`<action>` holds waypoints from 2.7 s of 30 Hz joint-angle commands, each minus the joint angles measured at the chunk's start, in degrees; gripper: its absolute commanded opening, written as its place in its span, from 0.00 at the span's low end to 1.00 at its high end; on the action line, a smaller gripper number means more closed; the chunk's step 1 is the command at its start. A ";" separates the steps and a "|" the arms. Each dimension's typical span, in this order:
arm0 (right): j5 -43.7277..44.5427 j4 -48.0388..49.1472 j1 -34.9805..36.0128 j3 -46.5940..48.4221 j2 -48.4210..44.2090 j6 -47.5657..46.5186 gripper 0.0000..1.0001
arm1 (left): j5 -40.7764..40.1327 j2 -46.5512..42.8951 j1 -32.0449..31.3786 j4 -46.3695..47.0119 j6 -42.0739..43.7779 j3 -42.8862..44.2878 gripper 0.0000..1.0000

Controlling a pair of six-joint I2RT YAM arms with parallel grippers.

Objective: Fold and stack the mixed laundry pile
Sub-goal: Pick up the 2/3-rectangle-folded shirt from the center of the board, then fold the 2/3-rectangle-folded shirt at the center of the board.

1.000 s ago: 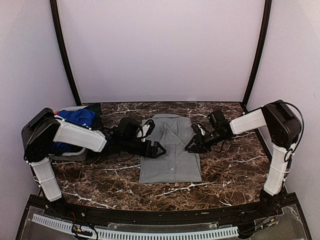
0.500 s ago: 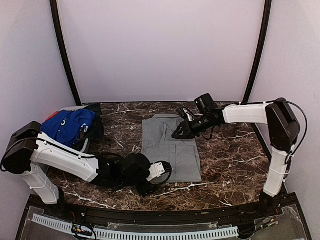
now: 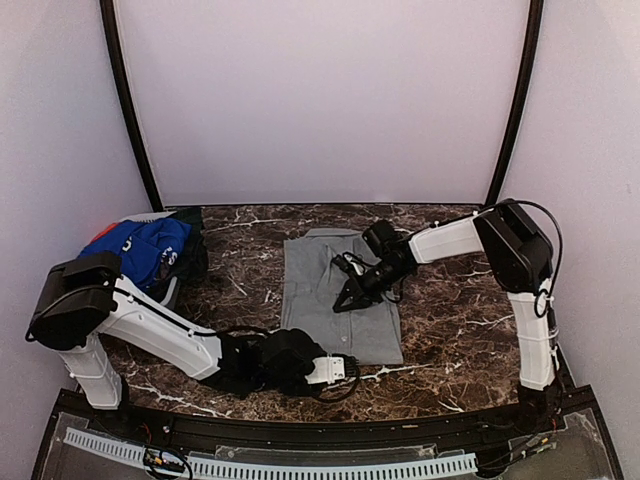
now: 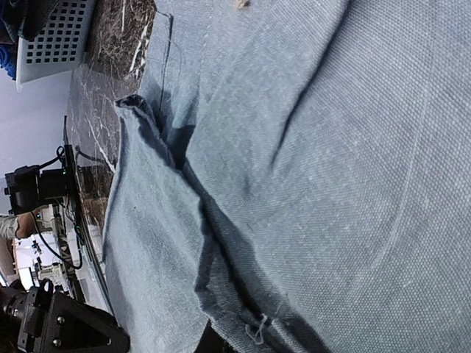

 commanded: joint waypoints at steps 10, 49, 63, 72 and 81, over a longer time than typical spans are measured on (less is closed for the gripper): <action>0.58 0.88 0.59 -1.23 3.09 -2.04 0.00 | -8.19 3.22 -1.43 10.62 11.25 -1.28 0.20; 7.38 -9.76 -3.62 17.54 3.65 -12.16 0.29 | 34.19 -14.21 6.80 -39.73 -12.91 21.18 0.00; 4.91 -11.22 -3.19 16.44 7.47 -14.48 0.14 | 32.66 -0.39 18.83 -39.47 -0.60 33.12 0.03; 2.41 -10.90 -3.17 16.63 7.68 -14.48 0.12 | 29.59 5.35 24.68 -32.31 3.76 33.72 0.09; 2.27 -10.73 -2.39 14.71 7.54 -14.66 0.10 | 28.31 12.47 25.36 -25.56 5.40 31.71 0.14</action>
